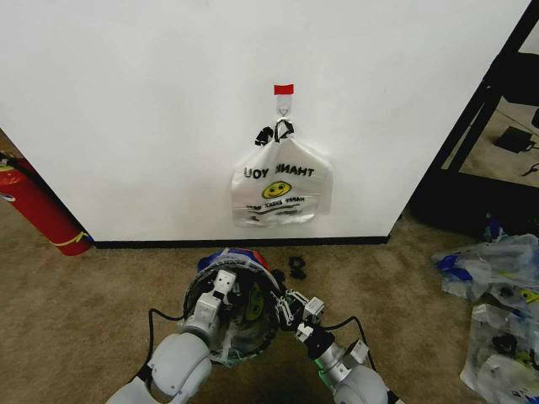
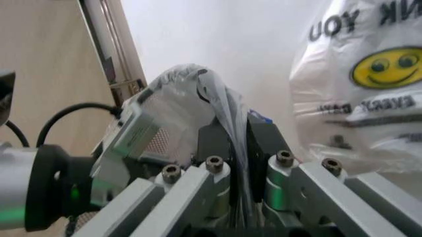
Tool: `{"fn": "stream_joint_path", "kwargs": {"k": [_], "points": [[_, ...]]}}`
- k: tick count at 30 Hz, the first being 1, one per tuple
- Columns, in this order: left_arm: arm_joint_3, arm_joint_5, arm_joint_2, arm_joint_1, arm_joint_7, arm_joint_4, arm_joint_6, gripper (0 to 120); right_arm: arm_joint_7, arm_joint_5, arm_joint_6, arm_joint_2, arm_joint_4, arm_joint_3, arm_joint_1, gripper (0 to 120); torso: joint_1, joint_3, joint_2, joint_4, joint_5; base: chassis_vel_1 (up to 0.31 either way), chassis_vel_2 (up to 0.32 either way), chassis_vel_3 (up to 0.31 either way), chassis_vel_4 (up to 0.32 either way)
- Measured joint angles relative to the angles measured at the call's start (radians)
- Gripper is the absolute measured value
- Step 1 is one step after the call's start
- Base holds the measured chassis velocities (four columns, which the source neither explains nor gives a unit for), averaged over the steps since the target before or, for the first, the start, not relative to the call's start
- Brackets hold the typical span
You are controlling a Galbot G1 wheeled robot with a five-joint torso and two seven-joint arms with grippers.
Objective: Pick up the garbage bag from the wall and place it over the trash bin.
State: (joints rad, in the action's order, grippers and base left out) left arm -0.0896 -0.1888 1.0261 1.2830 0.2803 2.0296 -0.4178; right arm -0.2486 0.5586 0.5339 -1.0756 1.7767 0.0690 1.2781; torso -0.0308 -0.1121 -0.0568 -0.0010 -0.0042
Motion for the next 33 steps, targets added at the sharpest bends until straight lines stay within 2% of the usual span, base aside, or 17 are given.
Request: {"fn": "stream_joint_path", "kwargs": {"k": [8,15,19,25,33], "points": [[-0.006,0.057,-0.009,0.037,-0.083,0.016,-0.025,0,-0.023,-0.008,0.014,0.001,-0.007,-0.024,-0.012,1,0.0,0.0,0.0,0.0,0.0,0.0,0.0,0.0,0.0],[0.035,0.054,-0.004,0.047,-0.113,0.02,-0.042,0,-0.026,-0.009,0.025,-0.014,-0.009,-0.016,-0.022,1,0.0,0.0,0.0,0.0001,0.0001,0.0,0.0,0.0,0.0],[0.067,0.017,0.014,0.035,-0.117,0.025,-0.063,0,-0.025,0.0,0.025,-0.021,-0.006,-0.006,-0.026,1,0.0,0.0,0.0,0.0001,0.0001,0.0,0.0,0.0,0.0],[0.092,-0.034,0.027,0.01,-0.113,0.029,-0.046,0,-0.021,0.011,0.025,-0.025,-0.005,0.001,-0.028,1,0.0,0.0,0.0,0.0,0.0001,0.0,0.0,0.0,0.0],[0.051,-0.105,0.024,-0.054,-0.097,0.02,-0.039,0,-0.027,0.013,0.024,-0.016,-0.01,0.012,-0.014,1,0.0,0.0,0.0,-0.0001,0.0001,0.0,0.0,0.0,0.0]]}}
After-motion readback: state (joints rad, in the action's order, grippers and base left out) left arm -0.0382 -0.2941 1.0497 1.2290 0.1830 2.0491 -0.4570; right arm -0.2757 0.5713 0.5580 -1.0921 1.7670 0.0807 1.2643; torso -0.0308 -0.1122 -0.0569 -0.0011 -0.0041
